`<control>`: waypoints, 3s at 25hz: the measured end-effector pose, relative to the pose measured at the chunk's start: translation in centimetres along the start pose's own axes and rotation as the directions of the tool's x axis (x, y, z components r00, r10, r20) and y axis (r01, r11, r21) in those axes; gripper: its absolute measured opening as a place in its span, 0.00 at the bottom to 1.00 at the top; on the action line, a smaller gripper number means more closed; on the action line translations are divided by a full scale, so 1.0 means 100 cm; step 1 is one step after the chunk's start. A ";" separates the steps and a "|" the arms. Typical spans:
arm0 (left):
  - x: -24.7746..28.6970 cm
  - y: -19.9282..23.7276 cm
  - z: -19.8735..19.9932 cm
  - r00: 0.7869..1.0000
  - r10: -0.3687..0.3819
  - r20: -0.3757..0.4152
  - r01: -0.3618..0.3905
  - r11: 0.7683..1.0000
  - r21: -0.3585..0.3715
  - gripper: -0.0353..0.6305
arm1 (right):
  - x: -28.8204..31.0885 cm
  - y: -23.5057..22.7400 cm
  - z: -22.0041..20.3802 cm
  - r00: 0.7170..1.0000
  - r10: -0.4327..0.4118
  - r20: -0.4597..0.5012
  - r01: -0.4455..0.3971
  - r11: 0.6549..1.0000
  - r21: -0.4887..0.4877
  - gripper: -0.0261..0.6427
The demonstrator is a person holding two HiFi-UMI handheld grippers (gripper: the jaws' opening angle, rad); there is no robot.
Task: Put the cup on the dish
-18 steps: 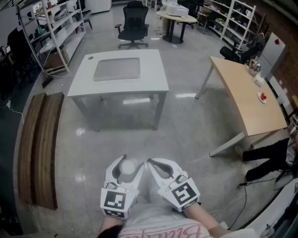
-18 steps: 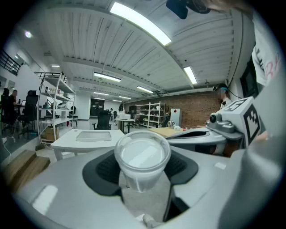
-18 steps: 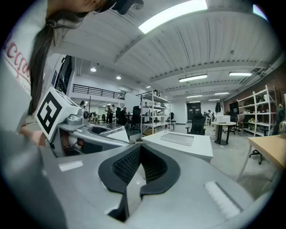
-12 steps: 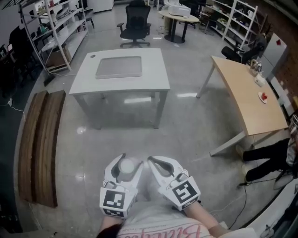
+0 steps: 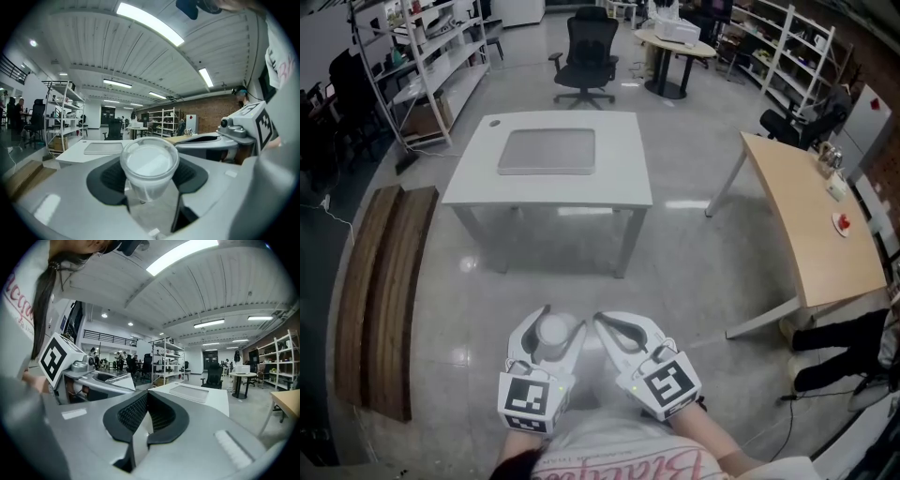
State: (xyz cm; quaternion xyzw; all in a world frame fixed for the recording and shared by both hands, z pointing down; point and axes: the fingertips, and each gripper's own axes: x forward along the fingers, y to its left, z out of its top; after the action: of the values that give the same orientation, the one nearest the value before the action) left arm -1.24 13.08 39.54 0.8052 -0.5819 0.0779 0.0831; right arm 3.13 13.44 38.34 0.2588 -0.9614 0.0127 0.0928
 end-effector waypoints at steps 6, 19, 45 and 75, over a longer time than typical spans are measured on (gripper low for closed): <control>0.042 0.022 0.026 0.998 0.051 0.030 -0.051 0.999 -0.003 0.44 | 0.027 -0.039 0.014 0.999 0.046 0.005 -0.046 0.999 -0.023 0.04; 0.099 0.041 0.038 0.995 0.097 0.018 -0.097 0.995 0.007 0.44 | 0.064 -0.100 0.012 0.995 0.087 -0.048 -0.088 0.996 -0.013 0.04; 0.303 0.224 0.052 1.000 0.018 0.008 -0.018 1.000 0.003 0.44 | 0.264 -0.243 0.022 0.995 -0.010 -0.096 0.013 0.999 0.029 0.04; 0.484 0.340 -0.064 0.968 0.018 -0.252 -0.023 1.000 -0.017 0.44 | 0.326 -0.308 -0.012 0.964 -0.059 -0.259 0.079 0.994 0.071 0.04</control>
State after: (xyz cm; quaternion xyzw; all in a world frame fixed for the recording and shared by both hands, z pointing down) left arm -18.70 -40.78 57.97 0.7818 -0.5759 0.1745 0.1634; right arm -8.91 -29.29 44.86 0.2919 -0.9303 0.0817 0.2064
